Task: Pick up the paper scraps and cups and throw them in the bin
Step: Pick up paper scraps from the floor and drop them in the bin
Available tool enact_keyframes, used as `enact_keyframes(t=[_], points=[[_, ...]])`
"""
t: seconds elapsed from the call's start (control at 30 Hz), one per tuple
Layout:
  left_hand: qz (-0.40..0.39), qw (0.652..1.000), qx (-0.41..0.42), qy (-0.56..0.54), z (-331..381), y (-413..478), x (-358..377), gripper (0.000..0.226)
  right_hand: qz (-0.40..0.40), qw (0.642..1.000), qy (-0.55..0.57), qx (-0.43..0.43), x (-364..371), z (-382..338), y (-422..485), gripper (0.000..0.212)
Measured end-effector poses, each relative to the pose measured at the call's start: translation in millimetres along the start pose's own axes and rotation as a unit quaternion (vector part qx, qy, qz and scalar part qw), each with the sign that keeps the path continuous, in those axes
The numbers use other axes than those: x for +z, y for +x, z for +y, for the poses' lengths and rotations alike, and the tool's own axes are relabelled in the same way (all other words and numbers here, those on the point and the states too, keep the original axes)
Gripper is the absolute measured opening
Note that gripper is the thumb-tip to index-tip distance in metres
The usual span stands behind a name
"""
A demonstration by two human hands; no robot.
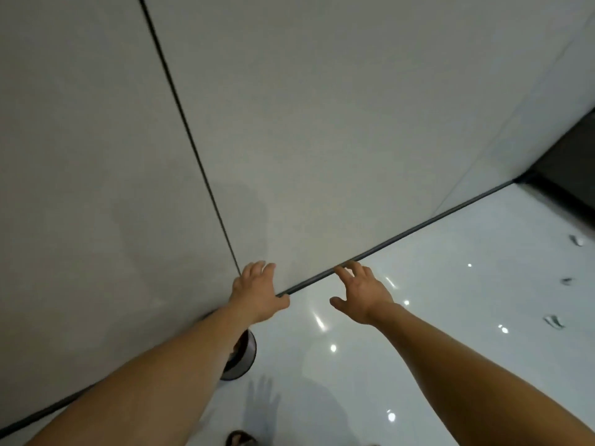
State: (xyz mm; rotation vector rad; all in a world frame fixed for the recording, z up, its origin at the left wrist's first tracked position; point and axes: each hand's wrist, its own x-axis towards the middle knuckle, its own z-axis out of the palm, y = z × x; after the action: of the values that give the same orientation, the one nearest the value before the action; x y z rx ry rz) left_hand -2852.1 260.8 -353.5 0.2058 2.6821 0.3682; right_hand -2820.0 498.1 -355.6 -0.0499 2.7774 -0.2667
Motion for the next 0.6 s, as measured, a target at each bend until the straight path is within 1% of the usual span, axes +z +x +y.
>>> enact_keyframes(t=[0.27,0.43,0.6], points=[[-0.011,0.990,0.125,0.060,208,-6,15,0.084,0.034,0.987,0.057,0.146,-37,174,-117,0.075],[-0.007,0.973,0.208,0.096,324,-11,31,0.079,0.076,0.960,0.115,0.245,-54,266,-184,0.074],[-0.018,0.943,0.303,0.134,430,-6,47,0.077,0.103,0.929,0.153,0.322,-56,333,-239,0.075]])
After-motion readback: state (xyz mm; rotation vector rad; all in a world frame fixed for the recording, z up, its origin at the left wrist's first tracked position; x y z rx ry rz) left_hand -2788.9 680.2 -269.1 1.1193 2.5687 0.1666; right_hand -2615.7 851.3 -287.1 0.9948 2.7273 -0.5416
